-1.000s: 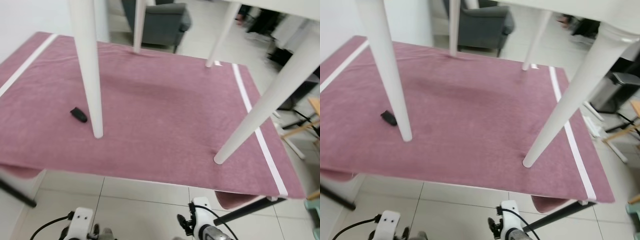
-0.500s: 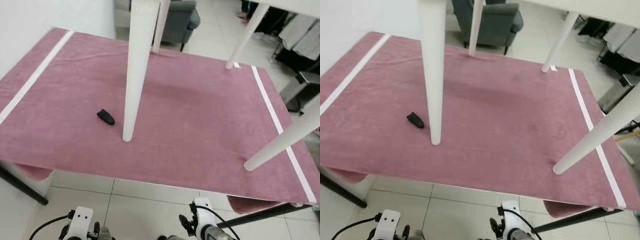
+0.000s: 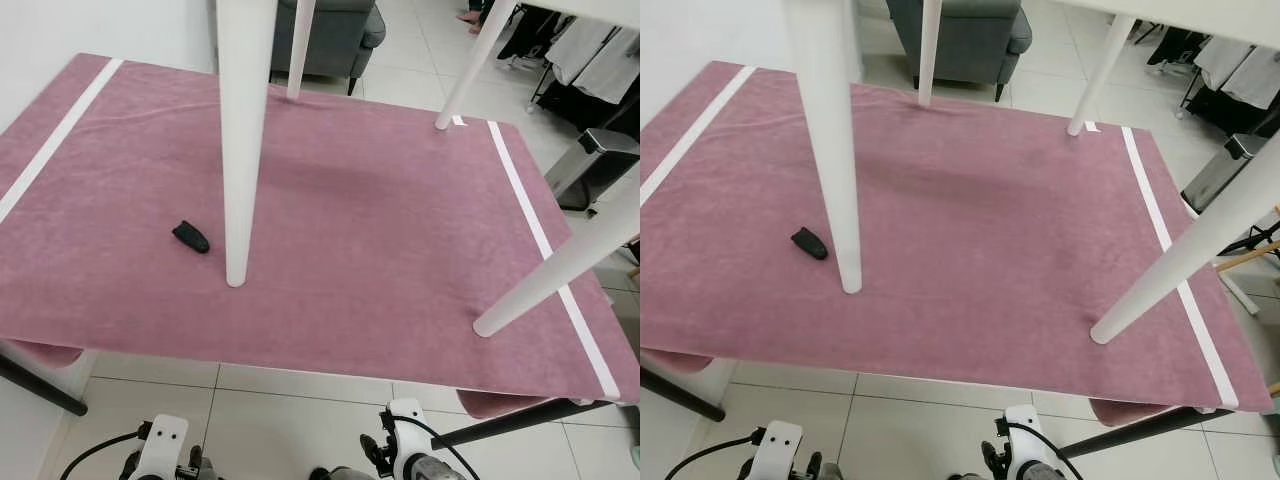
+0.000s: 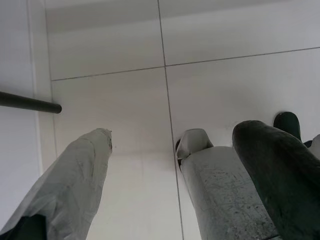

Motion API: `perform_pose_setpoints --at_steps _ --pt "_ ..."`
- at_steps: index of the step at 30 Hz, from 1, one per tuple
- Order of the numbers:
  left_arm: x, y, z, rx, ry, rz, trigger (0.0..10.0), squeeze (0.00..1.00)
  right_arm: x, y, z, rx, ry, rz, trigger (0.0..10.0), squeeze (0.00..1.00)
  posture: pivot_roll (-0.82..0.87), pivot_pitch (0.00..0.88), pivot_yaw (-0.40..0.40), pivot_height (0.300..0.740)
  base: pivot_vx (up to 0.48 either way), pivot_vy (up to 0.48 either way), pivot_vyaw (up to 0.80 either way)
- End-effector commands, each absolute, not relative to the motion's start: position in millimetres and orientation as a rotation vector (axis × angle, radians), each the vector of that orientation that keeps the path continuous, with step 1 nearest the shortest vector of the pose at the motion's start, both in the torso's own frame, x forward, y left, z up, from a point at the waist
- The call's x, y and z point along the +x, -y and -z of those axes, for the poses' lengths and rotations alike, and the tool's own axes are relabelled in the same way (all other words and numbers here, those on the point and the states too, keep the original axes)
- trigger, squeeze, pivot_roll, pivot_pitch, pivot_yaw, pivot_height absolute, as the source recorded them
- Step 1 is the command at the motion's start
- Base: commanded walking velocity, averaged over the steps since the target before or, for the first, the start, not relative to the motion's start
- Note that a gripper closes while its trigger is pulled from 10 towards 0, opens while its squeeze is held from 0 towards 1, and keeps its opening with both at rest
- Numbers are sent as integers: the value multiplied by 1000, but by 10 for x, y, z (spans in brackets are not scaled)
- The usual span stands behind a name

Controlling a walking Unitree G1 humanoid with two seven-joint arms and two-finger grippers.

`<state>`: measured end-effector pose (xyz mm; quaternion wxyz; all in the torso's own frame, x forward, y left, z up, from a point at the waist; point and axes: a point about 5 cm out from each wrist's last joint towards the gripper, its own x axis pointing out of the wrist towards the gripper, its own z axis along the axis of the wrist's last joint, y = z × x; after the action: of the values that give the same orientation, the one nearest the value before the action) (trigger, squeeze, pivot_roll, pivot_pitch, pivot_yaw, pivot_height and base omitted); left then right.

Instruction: Building children table

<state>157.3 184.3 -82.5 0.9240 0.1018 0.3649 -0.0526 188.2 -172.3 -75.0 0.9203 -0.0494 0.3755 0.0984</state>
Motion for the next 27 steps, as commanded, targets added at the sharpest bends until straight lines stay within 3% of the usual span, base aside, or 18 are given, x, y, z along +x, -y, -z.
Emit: perform_pose_setpoints --at_steps 1,17,27 --pt "1447 -1771 893 198 -797 152 10000 0 1814 1760 787 -106 -798 -192 10000 0 183 105 -75 740 0 0 0" --pt "1460 -1781 879 206 -781 148 10000 0 1813 1745 789 -108 -800 -200 10000 0 184 99 -74 740 0 0 0" --pt "1473 -1777 871 203 -772 145 10000 0 1810 1748 793 -110 -805 -200 10000 0 186 100 -75 740 -317 0 0"
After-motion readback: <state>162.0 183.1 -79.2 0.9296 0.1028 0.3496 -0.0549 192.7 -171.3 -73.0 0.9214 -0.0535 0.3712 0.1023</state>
